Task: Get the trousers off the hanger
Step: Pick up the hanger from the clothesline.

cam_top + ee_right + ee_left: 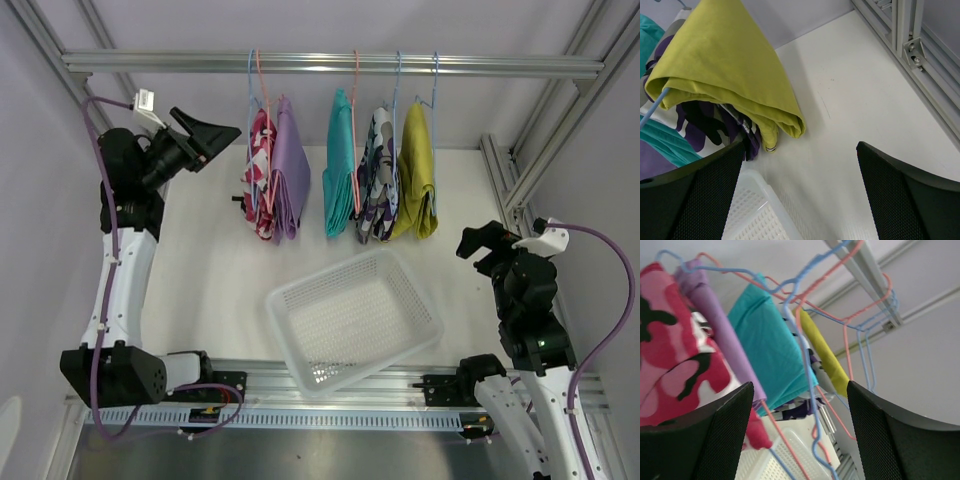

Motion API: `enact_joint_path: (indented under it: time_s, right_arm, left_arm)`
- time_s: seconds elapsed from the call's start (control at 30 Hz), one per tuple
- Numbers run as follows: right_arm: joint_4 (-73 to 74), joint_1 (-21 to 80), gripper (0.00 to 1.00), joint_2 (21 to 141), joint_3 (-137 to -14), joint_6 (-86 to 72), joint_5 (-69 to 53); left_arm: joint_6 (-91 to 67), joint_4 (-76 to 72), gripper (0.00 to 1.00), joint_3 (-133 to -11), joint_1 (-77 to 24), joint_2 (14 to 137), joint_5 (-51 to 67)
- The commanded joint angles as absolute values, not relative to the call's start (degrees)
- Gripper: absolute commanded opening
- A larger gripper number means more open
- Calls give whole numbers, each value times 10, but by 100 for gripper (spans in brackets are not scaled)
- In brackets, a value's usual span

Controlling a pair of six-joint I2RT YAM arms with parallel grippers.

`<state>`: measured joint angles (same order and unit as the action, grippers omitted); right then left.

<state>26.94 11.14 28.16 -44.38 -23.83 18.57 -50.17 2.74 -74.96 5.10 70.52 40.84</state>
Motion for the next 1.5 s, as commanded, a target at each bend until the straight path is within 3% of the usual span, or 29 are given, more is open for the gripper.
enact_joint_path:
  time_s: [0.0,0.23,0.57,0.97,1.17,1.47]
  right_arm:
    - [265,101,99,287,-460,-242,172]
    - [266,98,100,286,-461,-242,183]
    - [266,98,99,286,-461,-241,185]
    - [267,97,100,286,-461,-241,183]
    - [271,96,100,286,-461,-240,186]
    - [275,96,100,284,-461,-238,189]
  left_arm:
    - [-512,-15,78,-802,26,727,456]
    - [-468,31,77,-814,-16,749,440]
    - [-415,84,59,-802,-40,749,399]
    - [-489,-17,1,-777,-42,766,464]
    - [-573,-133,0,-748,-40,766,502]
    - [-549,-75,0,-765,-40,690,351]
